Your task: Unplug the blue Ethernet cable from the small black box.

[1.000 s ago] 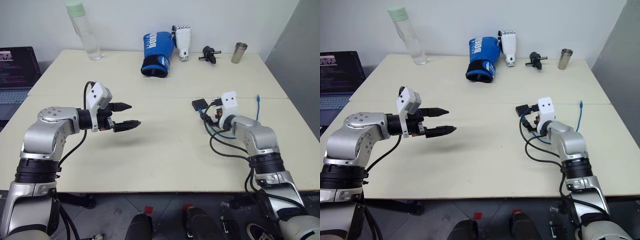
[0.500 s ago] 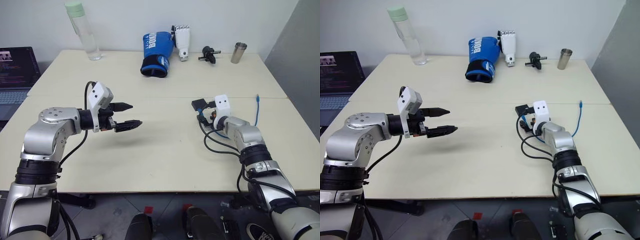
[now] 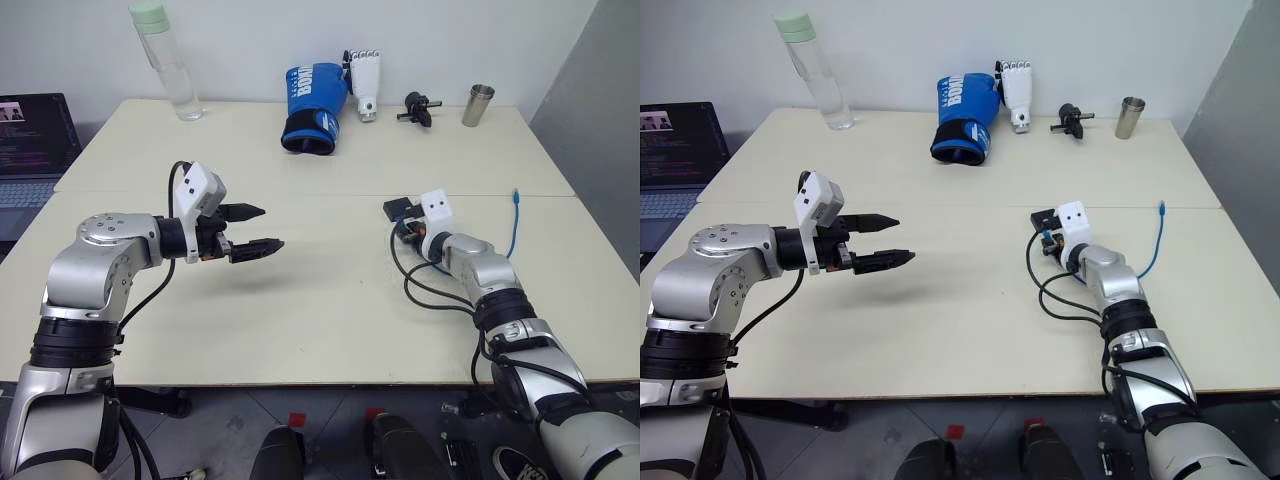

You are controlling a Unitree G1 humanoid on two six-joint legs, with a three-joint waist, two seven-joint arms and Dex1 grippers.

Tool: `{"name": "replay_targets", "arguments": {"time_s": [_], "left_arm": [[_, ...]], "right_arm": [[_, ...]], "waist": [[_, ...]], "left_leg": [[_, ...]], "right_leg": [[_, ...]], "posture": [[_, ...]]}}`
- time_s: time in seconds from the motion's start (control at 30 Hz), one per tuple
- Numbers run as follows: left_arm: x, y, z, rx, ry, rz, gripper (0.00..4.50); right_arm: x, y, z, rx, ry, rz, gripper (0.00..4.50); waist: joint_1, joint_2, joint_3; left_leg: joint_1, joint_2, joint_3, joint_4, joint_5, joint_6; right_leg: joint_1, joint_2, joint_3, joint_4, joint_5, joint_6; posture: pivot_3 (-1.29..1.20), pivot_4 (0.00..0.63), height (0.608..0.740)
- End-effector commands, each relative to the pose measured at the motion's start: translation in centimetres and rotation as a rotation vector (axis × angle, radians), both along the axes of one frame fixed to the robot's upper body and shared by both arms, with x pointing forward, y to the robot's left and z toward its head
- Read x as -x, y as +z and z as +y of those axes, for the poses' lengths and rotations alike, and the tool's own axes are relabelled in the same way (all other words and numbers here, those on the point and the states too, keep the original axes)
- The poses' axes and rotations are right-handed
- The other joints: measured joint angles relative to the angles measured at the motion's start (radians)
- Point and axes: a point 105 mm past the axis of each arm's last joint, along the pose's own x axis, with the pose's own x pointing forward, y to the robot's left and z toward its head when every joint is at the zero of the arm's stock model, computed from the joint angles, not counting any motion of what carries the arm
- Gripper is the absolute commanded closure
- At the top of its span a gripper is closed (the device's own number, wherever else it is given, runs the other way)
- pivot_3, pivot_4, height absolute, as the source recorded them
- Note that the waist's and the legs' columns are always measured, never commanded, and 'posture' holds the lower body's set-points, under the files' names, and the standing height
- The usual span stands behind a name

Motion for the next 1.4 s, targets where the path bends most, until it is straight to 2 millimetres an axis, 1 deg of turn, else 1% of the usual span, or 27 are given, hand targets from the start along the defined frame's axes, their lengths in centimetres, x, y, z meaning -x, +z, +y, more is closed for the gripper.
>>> {"name": "replay_targets", "arguments": {"time_s": [0.03, 0.1, 0.17, 0.23, 0.27, 0.3, 0.37, 0.43, 0.47, 0.57, 0.67, 0.73, 0.83, 0.87, 0.97, 1.1, 1.2, 1.4], "left_arm": [[0.1, 1.4, 0.4, -0.011, 0.005, -0.058, 0.00], [0.2, 1.4, 0.3, -0.012, 0.003, -0.057, 0.00], [0.2, 1.3, 0.4, -0.014, 0.001, -0.056, 0.00], [0.4, 1.3, 0.4, -0.013, -0.005, -0.048, 0.00], [0.6, 1.3, 0.5, -0.012, -0.007, -0.044, 0.00], [0.7, 1.3, 0.5, -0.010, -0.011, -0.036, 0.00], [1.1, 1.0, 0.6, -0.013, -0.028, -0.017, 0.00], [1.6, 0.7, 0.5, -0.012, -0.046, -0.001, 0.00], [1.7, 0.8, 0.4, -0.004, -0.053, -0.001, 0.00], [2.0, 2.3, -0.8, 0.067, -0.095, -0.009, 0.00], [1.5, 3.9, -1.7, 0.130, -0.104, -0.039, 0.00], [1.4, 4.9, -2.2, 0.172, -0.115, -0.049, 0.00], [1.6, 5.0, -2.6, 0.178, -0.134, -0.052, 0.00], [1.7, 4.9, -2.7, 0.185, -0.144, -0.041, 0.00], [2.1, 4.0, -3.9, 0.175, -0.195, -0.023, 0.00], [1.2, 4.4, -5.7, 0.182, -0.233, -0.072, 0.00], [0.6, 4.4, -7.1, 0.150, -0.262, -0.149, 0.00], [-0.7, 5.4, -8.5, 0.166, -0.283, -0.239, 0.00]], "right_arm": [[-0.1, 0.8, -0.9, 0.021, 0.003, -0.048, 4.20], [0.0, 0.8, -1.5, 0.028, -0.003, -0.054, 4.39], [0.2, 2.0, -2.5, 0.038, 0.005, -0.092, 4.39], [1.1, 4.7, -3.1, 0.075, 0.070, -0.175, 4.39], [1.5, 5.5, -3.1, 0.090, 0.095, -0.201, 4.39], [2.3, 6.9, -3.2, 0.123, 0.146, -0.249, 4.39], [4.0, 8.8, -3.0, 0.200, 0.256, -0.325, 4.39], [5.6, 9.6, -2.8, 0.289, 0.362, -0.384, 4.39], [6.2, 9.7, -2.9, 0.350, 0.403, -0.416, 4.39], [7.6, 9.7, -2.9, 0.516, 0.522, -0.532, 4.39], [7.8, 9.7, -2.9, 0.698, 0.572, -0.694, 4.39], [7.5, 9.9, -2.7, 0.767, 0.564, -0.784, 4.39], [6.9, 9.5, -2.6, 0.802, 0.541, -0.845, 4.39], [6.8, 9.5, -2.4, 0.821, 0.541, -0.873, 4.39], [6.7, 10.3, -0.7, 0.884, 0.557, -1.018, 4.39], [7.0, 10.6, 1.2, 0.921, 0.611, -1.131, 4.39], [7.4, 10.8, 2.4, 0.912, 0.641, -1.192, 4.39], [8.2, 10.7, 3.7, 0.882, 0.684, -1.243, 4.39]], "waist": [[0.000, 0.000, 0.000], [0.001, 0.000, 0.000], [0.001, 0.000, 0.000], [0.008, 0.001, 0.001], [0.010, 0.002, 0.001], [0.009, 0.002, 0.001], [0.009, 0.003, 0.002], [0.008, 0.003, 0.002], [0.007, 0.003, 0.002], [0.006, 0.003, 0.002], [0.006, 0.003, 0.002], [0.005, 0.003, 0.002], [-0.002, 0.003, 0.002], [-0.002, 0.003, 0.002], [-0.001, 0.003, 0.002], [0.004, 0.003, 0.002], [0.008, 0.003, 0.002], [0.008, 0.003, 0.002]], "left_leg": [[0.000, 0.000, 0.000, 0.000, 0.000, 0.000], [0.000, 0.000, 0.000, 0.000, 0.000, 0.000], [0.000, 0.000, 0.000, 0.000, 0.000, 0.000], [0.000, 0.000, 0.000, 0.000, 0.000, 0.000], [-0.001, 0.000, -0.001, 0.000, 0.000, 0.000], [-0.002, -0.001, -0.001, 0.000, 0.000, 0.000], [-0.002, -0.001, -0.001, 0.000, 0.000, 0.000], [-0.002, -0.001, -0.001, 0.000, 0.000, 0.000], [-0.002, -0.001, -0.001, 0.000, 0.000, 0.000], [-0.001, 0.000, -0.001, 0.000, 0.000, 0.000], [-0.001, 0.000, 0.000, 0.003, 0.000, 0.000], [-0.001, 0.000, 0.000, 0.005, 0.000, 0.000], [-0.001, 0.000, 0.001, 0.009, 0.000, 0.000], [-0.001, 0.000, 0.001, 0.010, 0.000, 0.000], [-0.002, 0.000, 0.001, 0.012, 0.000, 0.000], [-0.001, -0.001, 0.000, 0.015, 0.000, 0.000], [-0.001, -0.001, -0.001, 0.016, 0.001, -0.001], [-0.001, -0.001, 0.000, 0.015, 0.001, -0.001]], "right_leg": [[0.000, 0.000, 0.000, 0.000, 0.000, 0.000], [0.000, 0.000, 0.000, 0.000, 0.000, 0.000], [0.000, 0.000, 0.000, 0.000, 0.000, 0.000], [0.000, 0.000, 0.000, 0.000, 0.000, 0.000], [0.000, 0.000, -0.001, -0.001, 0.000, 0.000], [-0.001, -0.001, -0.001, -0.001, 0.000, 0.000], [-0.001, -0.001, -0.001, -0.001, 0.000, 0.000], [-0.001, -0.001, -0.001, -0.001, 0.000, 0.000], [-0.001, 0.000, -0.001, -0.001, 0.000, 0.001], [0.000, 0.000, -0.001, -0.001, -0.001, 0.002], [0.000, 0.000, -0.001, -0.001, -0.003, 0.005], [0.001, 0.000, 0.000, 0.000, -0.003, 0.005], [0.002, 0.000, 0.001, 0.000, -0.002, 0.006], [0.002, 0.000, 0.001, 0.001, -0.001, 0.004], [0.001, 0.000, 0.001, 0.004, 0.000, 0.002], [0.001, 0.000, 0.001, 0.008, 0.000, 0.002], [0.001, 0.000, 0.001, 0.008, 0.000, 0.002], [0.001, 0.000, 0.001, 0.008, 0.000, 0.001]], "posture": [[0.00, 0.150, 0.740], [0.00, 0.150, 0.740], [0.00, 0.150, 0.740], [0.00, 0.150, 0.740], [0.00, 0.150, 0.740], [0.00, 0.150, 0.740], [0.00, 0.150, 0.740], [0.00, 0.150, 0.740], [0.00, 0.150, 0.740], [0.00, 0.150, 0.740], [0.00, 0.150, 0.740], [0.00, 0.150, 0.740], [0.00, 0.150, 0.740], [0.00, 0.150, 0.740], [0.00, 0.150, 0.740], [0.00, 0.150, 0.740], [0.00, 0.150, 0.740], [0.00, 0.150, 0.740]]}}
